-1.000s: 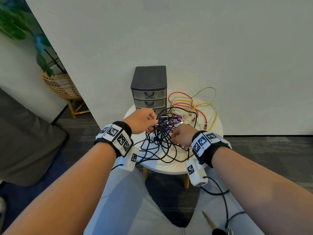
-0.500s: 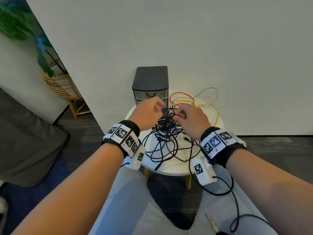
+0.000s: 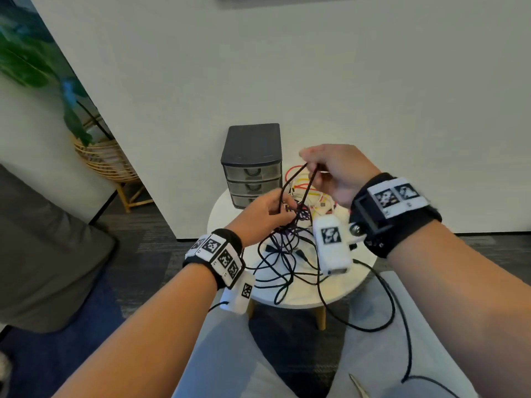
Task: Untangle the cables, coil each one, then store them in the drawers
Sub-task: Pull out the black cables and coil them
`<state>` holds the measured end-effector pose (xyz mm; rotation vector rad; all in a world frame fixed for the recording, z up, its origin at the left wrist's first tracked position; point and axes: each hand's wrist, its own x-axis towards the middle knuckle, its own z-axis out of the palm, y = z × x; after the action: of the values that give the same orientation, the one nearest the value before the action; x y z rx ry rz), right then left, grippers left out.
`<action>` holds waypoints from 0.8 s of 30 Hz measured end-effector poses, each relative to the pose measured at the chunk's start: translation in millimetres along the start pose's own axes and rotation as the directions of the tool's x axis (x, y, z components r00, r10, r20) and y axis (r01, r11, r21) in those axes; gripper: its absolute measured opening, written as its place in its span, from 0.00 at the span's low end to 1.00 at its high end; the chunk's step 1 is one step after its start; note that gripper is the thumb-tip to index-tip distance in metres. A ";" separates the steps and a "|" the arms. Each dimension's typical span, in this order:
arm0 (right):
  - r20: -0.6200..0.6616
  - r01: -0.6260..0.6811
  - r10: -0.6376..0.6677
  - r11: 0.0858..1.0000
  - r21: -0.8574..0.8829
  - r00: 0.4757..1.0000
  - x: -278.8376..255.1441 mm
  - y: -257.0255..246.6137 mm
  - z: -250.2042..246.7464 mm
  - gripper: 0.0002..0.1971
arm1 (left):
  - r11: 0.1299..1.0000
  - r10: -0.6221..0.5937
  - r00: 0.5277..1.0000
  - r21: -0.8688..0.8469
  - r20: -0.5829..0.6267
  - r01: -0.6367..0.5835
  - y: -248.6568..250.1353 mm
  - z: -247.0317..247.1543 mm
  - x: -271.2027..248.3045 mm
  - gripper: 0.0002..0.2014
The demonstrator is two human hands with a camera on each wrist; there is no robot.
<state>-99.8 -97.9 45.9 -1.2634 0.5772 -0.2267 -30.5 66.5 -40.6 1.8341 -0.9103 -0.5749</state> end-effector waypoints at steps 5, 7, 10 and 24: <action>0.105 -0.233 0.221 0.705 0.669 0.970 -5.8 -17.8 -12.0 0.04 | 0.996 0.093 0.995 -0.012 -0.030 -0.093 8.7 3.6 -2.6 0.27; 0.065 -0.189 0.204 0.677 0.711 0.977 -6.1 -15.3 -14.7 0.03 | 0.993 0.113 0.993 0.040 0.025 -0.114 8.7 7.4 -4.1 0.23; 0.006 -0.124 0.173 0.678 0.724 0.985 -2.9 -6.3 -20.9 0.06 | 0.960 0.160 0.986 0.225 0.050 -0.167 8.7 12.8 -3.7 0.03; 0.180 0.601 -0.641 0.535 -0.594 0.747 -58.3 3.9 -18.3 0.17 | 0.870 0.238 0.929 0.488 -0.283 -0.074 42.5 16.0 -6.0 0.16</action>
<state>-158.8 -84.7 55.3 -2.1153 0.2075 -0.7284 -59.9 51.8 -8.6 2.1731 -1.0104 0.0848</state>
